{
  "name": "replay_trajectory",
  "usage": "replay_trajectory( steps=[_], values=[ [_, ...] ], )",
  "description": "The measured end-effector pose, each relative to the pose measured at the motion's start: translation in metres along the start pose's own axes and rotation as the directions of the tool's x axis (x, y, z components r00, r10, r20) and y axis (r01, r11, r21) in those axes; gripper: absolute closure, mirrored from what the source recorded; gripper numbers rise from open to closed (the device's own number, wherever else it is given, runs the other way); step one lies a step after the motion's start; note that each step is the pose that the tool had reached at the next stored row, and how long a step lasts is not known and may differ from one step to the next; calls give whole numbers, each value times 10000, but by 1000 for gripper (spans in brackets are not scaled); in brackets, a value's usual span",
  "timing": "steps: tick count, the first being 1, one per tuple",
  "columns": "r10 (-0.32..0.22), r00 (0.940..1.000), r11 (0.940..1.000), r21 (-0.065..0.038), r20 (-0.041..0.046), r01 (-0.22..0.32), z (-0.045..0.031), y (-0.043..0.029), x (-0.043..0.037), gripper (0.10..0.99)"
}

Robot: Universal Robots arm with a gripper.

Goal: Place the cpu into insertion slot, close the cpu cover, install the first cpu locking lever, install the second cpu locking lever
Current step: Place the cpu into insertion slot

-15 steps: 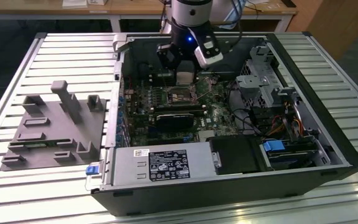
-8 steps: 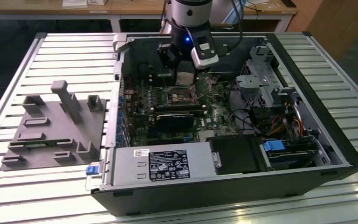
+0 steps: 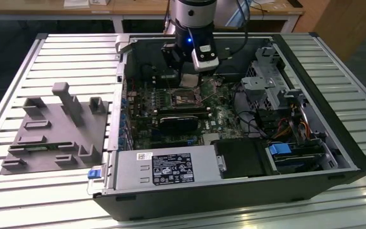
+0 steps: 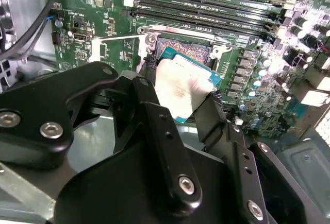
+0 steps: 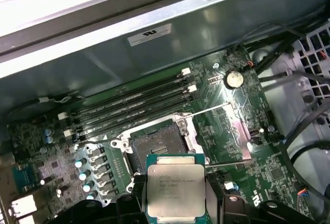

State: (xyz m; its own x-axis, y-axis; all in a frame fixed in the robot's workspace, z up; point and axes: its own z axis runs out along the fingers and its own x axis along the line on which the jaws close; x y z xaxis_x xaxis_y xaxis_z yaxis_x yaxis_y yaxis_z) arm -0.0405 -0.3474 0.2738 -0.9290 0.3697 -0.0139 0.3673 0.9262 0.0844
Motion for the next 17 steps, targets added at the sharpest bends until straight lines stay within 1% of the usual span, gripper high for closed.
replay_trajectory(
  steps=[5,7,9,11,13,15,17],
  values=[
    [603,9982,9982,8,51,-603,3,0,0,549],
    [934,9956,9956,10,80,-934,4,0,0,549],
    [1282,9917,9917,12,110,-1282,6,0,0,549],
    [1634,9865,9866,13,140,-1634,7,-1,0,549],
    [1997,9797,9798,12,172,-1998,9,-1,0,549],
    [2338,9721,9723,10,202,-2339,10,-1,0,549],
    [2688,9629,9632,7,233,-2689,11,-1,0,549]
  ],
)
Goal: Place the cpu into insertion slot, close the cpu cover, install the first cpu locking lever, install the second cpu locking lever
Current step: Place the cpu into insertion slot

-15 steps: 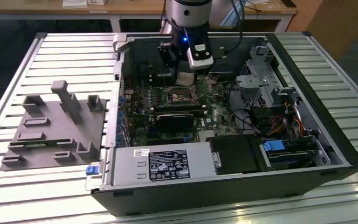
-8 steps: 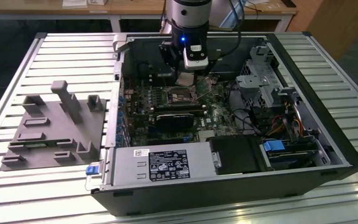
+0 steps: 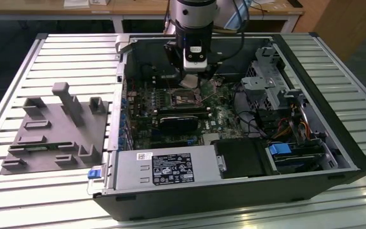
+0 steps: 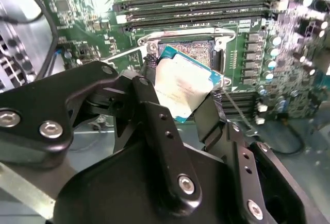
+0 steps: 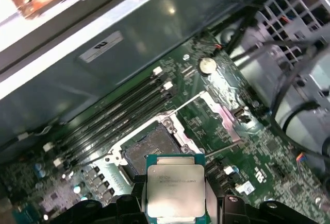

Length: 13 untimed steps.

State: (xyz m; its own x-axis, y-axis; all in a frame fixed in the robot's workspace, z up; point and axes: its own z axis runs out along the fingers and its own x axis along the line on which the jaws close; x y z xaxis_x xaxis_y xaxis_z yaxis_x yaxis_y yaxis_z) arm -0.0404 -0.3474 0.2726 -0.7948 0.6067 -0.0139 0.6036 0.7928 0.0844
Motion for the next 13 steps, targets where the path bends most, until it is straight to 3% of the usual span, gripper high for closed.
replay_trajectory(
  steps=[3,7,13],
  values=[
    [537,9985,9986,8,46,-537,1,0,0,549],
    [1256,9920,9921,12,109,-1256,4,0,0,549],
    [2324,9724,9726,12,202,-2324,7,-1,0,549]
  ],
)
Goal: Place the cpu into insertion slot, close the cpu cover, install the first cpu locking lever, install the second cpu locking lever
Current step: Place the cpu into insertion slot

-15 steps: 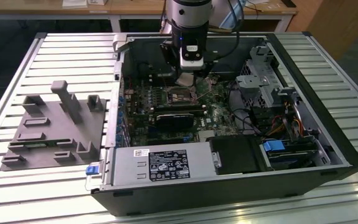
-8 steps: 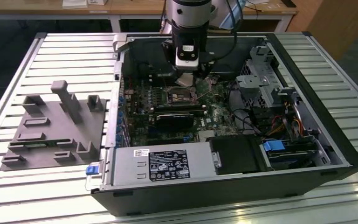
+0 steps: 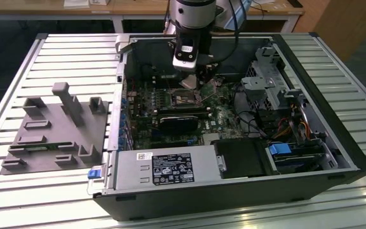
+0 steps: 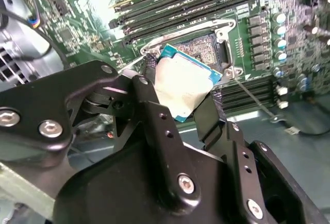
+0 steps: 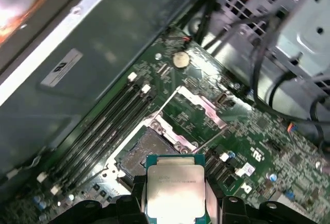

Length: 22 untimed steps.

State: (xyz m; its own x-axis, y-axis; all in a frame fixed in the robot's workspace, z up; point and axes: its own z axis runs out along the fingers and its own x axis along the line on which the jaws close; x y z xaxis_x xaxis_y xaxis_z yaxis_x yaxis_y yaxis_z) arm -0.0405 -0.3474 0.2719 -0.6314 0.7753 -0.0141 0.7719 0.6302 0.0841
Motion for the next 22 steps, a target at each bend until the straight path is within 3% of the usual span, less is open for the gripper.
replay_trajectory(
  steps=[5,11,17,22],
  values=[
    [887,9960,9961,12,80,-888,2,0,0,549],
    [1909,9814,9816,21,178,-1910,5,0,0,549],
    [2912,9563,9566,16,273,-2914,10,-1,0,549],
    [3769,9256,9261,4,351,-3772,16,-1,0,549]
  ],
)
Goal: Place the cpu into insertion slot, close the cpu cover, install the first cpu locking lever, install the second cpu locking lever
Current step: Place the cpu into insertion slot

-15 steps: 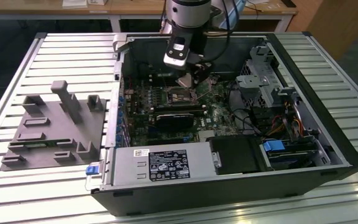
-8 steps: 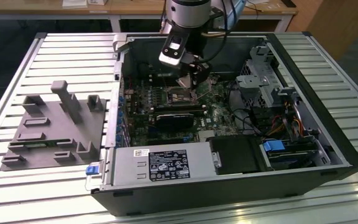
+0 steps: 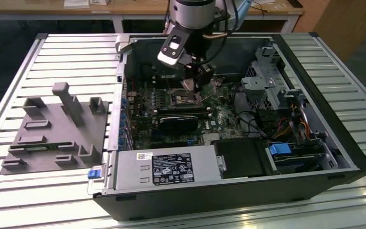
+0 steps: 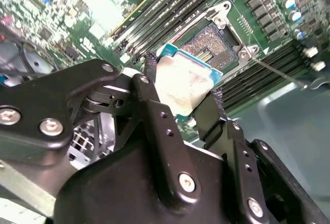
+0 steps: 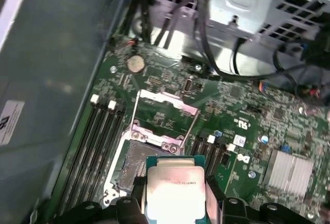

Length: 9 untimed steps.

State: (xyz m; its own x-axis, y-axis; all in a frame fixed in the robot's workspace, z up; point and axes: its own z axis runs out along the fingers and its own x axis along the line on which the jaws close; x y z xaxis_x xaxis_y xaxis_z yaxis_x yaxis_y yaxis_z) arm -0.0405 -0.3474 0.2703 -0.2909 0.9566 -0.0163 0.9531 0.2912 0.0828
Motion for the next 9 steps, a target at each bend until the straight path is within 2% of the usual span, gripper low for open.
replay_trajectory(
  steps=[4,9],
  values=[
    [716,9974,9974,9,60,-716,14,-1,0,549],
    [1527,9882,9883,15,127,-1527,42,-3,3,549]
  ],
)
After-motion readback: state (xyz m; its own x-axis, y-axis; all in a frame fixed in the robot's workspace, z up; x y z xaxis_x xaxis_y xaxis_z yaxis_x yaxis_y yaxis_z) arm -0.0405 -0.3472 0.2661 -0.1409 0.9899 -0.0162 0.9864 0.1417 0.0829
